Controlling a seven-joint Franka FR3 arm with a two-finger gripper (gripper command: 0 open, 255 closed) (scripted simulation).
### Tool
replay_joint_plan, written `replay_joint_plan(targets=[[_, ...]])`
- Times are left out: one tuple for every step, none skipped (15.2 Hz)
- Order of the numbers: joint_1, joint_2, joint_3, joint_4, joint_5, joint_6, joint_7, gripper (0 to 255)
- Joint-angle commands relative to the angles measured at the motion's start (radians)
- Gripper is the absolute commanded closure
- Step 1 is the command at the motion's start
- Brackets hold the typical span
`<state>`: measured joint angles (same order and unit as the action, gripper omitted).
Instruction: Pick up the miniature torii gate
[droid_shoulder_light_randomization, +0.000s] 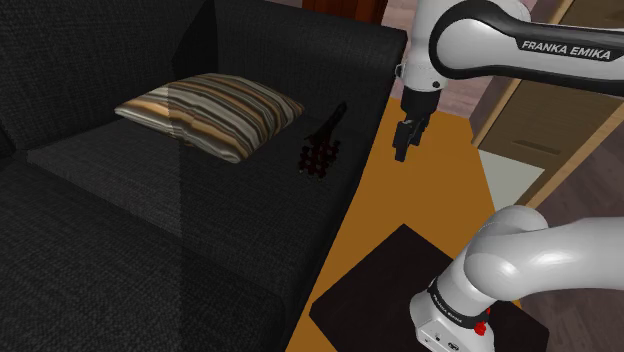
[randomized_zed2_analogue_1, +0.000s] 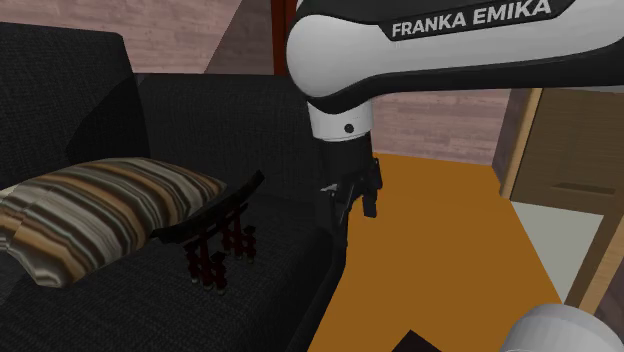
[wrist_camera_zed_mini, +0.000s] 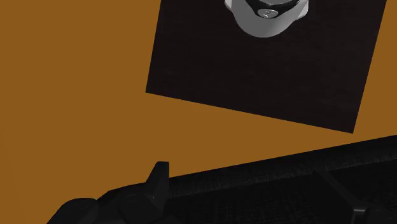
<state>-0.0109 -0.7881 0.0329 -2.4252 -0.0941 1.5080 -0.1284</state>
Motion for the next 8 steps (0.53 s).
replay_joint_plan(targets=[[0.000,0.000,0.000,0.000,0.000,0.000,0.000,0],[0.007,0.046,0.012,0.035,0.009,-0.002,0.007,0],[0.013,0.091,0.024,0.071,0.018,-0.005,0.013,0],[0.018,0.137,0.035,0.108,0.025,-0.010,0.019,0],[0.024,0.182,0.046,0.146,0.032,-0.015,0.026,0],[0.028,0.227,0.058,0.185,0.039,-0.022,0.032,0],[0.033,0.271,0.069,0.226,0.044,-0.030,0.038,0],[0.038,0.316,0.079,0.267,0.049,-0.040,0.044,0]])
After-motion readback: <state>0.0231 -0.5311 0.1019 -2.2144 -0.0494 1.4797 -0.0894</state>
